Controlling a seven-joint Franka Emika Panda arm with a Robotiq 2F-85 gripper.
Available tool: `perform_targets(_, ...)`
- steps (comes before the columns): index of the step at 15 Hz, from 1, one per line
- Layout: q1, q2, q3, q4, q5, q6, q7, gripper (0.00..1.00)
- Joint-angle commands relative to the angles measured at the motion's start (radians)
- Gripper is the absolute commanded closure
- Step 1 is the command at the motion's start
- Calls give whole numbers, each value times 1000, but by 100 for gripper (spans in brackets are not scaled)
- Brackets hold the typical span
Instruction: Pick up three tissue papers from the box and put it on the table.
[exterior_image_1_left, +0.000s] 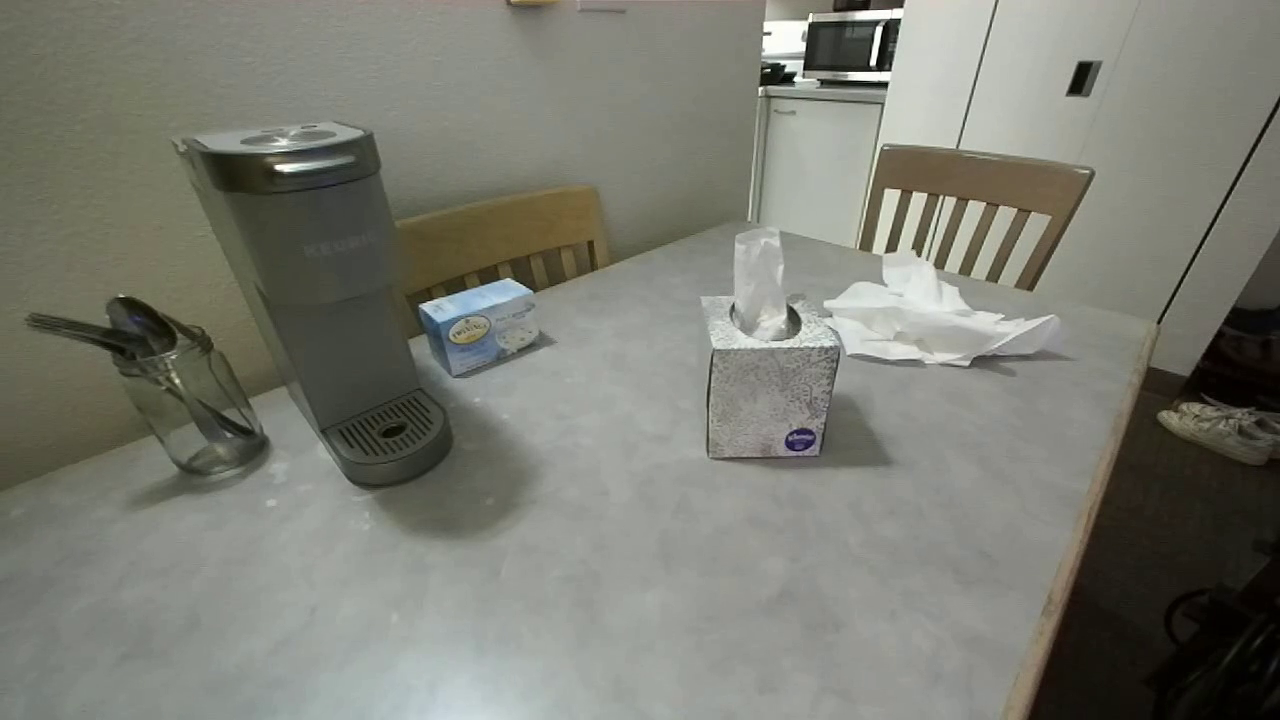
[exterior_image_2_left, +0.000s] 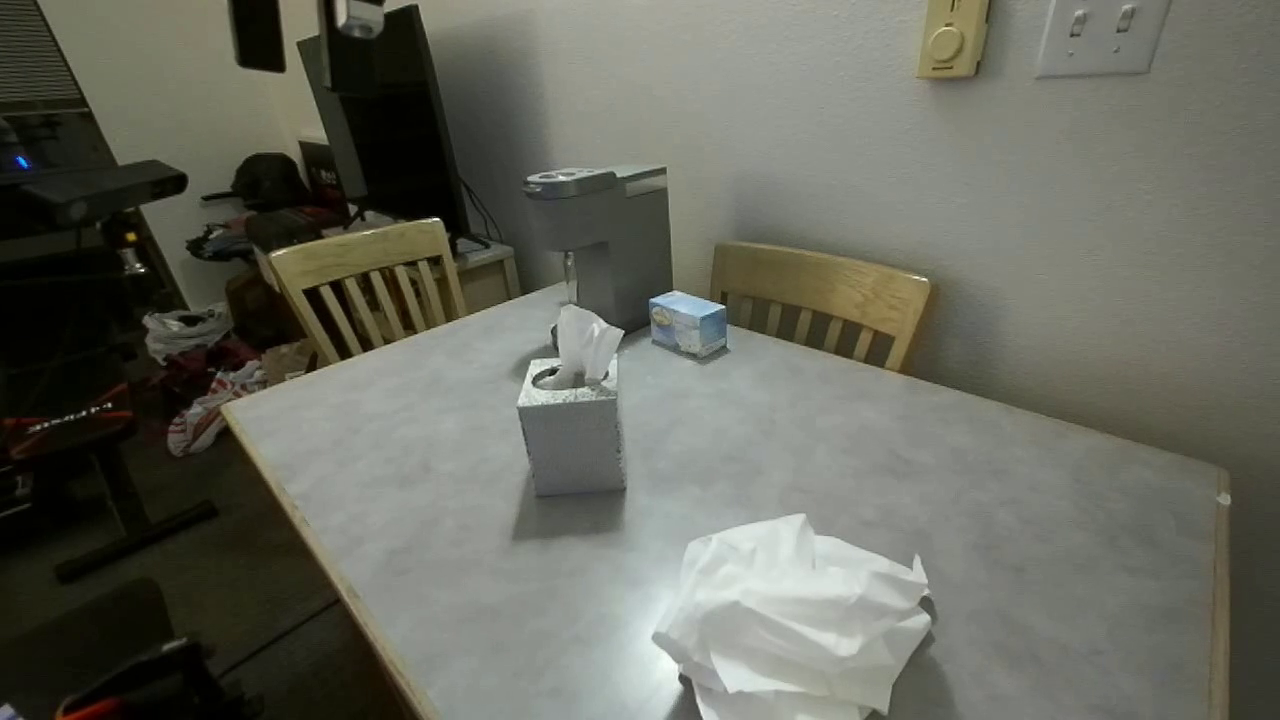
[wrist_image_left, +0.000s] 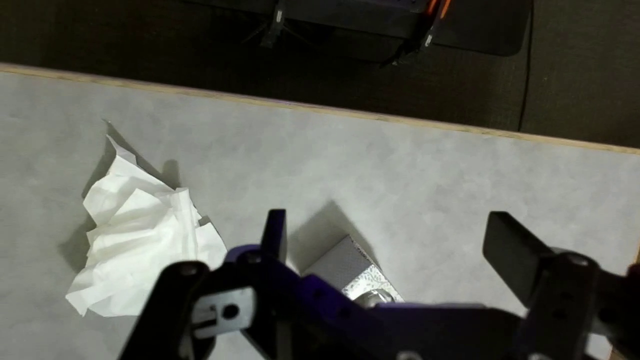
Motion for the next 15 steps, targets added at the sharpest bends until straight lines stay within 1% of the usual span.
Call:
perform_targets(1,-13,39,43,10,6,51,18,0)
perform_targets(7,-5,55,103,1,10,136,83,0)
perform_targets(10,-5,67,129,-7,9,200,143,0)
perform_targets(15,-4,128,154,-4,18,262,221,0)
